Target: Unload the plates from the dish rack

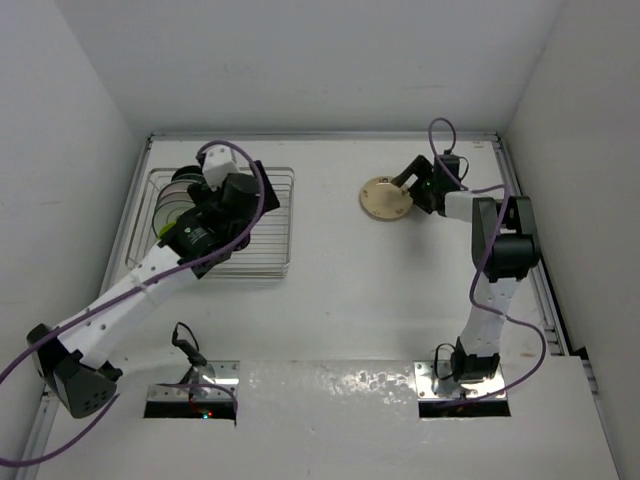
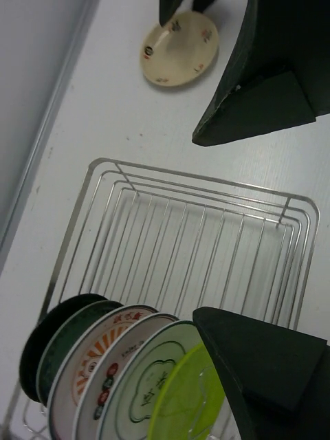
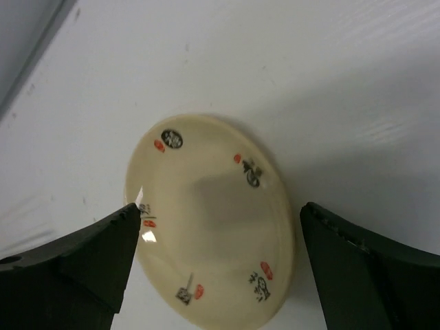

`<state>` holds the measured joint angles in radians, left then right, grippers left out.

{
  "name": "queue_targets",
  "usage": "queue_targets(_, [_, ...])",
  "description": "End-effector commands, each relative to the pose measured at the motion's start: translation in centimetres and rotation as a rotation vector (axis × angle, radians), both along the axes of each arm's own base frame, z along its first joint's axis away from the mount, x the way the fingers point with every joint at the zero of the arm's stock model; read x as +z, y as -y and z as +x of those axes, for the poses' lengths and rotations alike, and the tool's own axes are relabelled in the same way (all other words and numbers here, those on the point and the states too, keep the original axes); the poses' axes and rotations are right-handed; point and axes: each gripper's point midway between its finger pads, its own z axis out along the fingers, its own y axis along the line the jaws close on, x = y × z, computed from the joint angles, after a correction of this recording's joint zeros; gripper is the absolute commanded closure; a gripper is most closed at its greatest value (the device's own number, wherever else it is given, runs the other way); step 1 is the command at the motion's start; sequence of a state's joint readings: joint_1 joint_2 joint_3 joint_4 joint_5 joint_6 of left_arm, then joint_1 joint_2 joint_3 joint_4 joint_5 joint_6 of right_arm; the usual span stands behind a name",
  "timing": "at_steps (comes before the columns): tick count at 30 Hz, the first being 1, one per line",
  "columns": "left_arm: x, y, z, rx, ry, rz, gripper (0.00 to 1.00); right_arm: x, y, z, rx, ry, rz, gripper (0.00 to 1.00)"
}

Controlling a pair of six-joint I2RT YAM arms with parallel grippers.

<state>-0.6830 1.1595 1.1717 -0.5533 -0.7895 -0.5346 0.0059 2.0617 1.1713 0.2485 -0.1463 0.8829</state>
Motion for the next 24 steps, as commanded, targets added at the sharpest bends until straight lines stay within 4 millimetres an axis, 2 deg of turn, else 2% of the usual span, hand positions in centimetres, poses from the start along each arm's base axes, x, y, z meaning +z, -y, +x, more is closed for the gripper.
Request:
queue_targets(1, [-0.8,-3.1,-0.9,0.178,-0.001,-0.145,0.0,2.8,-0.5,-0.1,-0.012,0.035,-0.096,0.02])
queue_targets(2, [-1.3,-4.4,-0.9,0.226,0.001,-0.16,0.0,2.6,0.1,-1.1,-0.044,0.003,-0.114,0.01])
queue_targets(3, [-1.2,-5.2,-1.0,0.26,0.014,-0.182,0.0,1.6,2.0,-3.2,-0.136,-0.105,-0.175,0.01])
queue_targets(4, [-0.9,-6.8,-1.4,0.341,0.043,-0.256,0.01,3.5,3.1,-4.1,-0.186,-0.115,-0.206,0.01])
queue_targets(6, [-1.7,-8.4,-1.9,0.443,0.079,-0.354,0.04,4.3,5.5,-7.5,-0.271,-0.201,-0.356,0.01])
queue_targets(7, [-1.3,-9.6,-2.3,0.486,0.113,-0.399,0.04,7.0,6.1,-8.3,-0.303,-0.166,-0.396,0.01])
queue_targets(8, [-2.3,-10.2,-2.7,0.515,0.111,-0.411,0.04,7.6,6.3,-9.4,-0.307,-0.167,-0.437,0.01])
queue_targets(9, [-2.6,-10.5,-2.9,0.524,0.107,-0.413,0.07,8.5,5.8,-9.8,-0.258,-0.142,-0.48,0.01])
queue_targets(10, [-3.0,-11.5,-3.0,0.555,0.106,-0.409,0.08,9.2,4.7,-10.6,-0.197,-0.122,-0.448,0.01])
queue_targets(11, [-2.5,-11.7,-2.2,0.596,0.16,-0.505,0.09,9.3,3.6,-11.1,-0.14,-0.112,-0.418,0.01])
queue_targets(12, [-3.3,-12.7,-1.8,0.64,0.14,-0.537,0.11,9.4,1.3,-11.3,-0.036,-0.087,-0.355,0.01])
queue_targets(14, [-4.4,-12.8,-1.2,0.641,0.103,-0.584,0.16,9.1,-0.9,-12.7,0.068,-0.061,-0.31,0.01])
queue_targets(15, [-5.2,-14.0,-1.0,0.684,0.091,-0.593,0.17,9.0,-1.6,-13.2,0.103,-0.055,-0.292,0.01])
queue_targets(16, [-5.9,-14.3,-0.8,0.689,0.073,-0.604,0.19,8.1,-2.5,-14.3,0.149,-0.072,-0.267,0.01])
queue_targets(17, [-6.1,-14.6,-0.5,0.691,0.066,-0.614,0.23,7.9,-3.0,-14.9,0.17,-0.07,-0.258,0.01])
queue_targets(18, [-6.7,-14.5,0.1,0.676,0.046,-0.624,0.28,8.5,-3.5,-15.0,0.187,-0.035,-0.247,0.01])
queue_targets(19, [-6.9,-15.4,0.3,0.696,0.045,-0.628,0.3,8.4,-3.7,-15.3,0.192,-0.029,-0.243,0.01])
queue_targets(20, [-6.9,-15.5,0.7,0.683,0.038,-0.64,0.36,7.8,-3.6,-16.0,0.194,-0.038,-0.243,0.01])
queue_targets(22, [-7.5,-16.3,1.4,0.691,0.023,-0.641,0.43,7.9,-4.0,-16.7,0.215,-0.021,-0.225,0.01])
queue_targets(23, [-7.5,-16.0,1.9,0.659,0.016,-0.651,0.49,7.9,-4.2,-16.8,0.224,-0.015,-0.227,0.01])
queue_targets(24, [-8.2,-15.9,2.2,0.654,-0.009,-0.649,0.49,8.2,-4.2,-16.9,0.228,-0.007,-0.228,0.01])
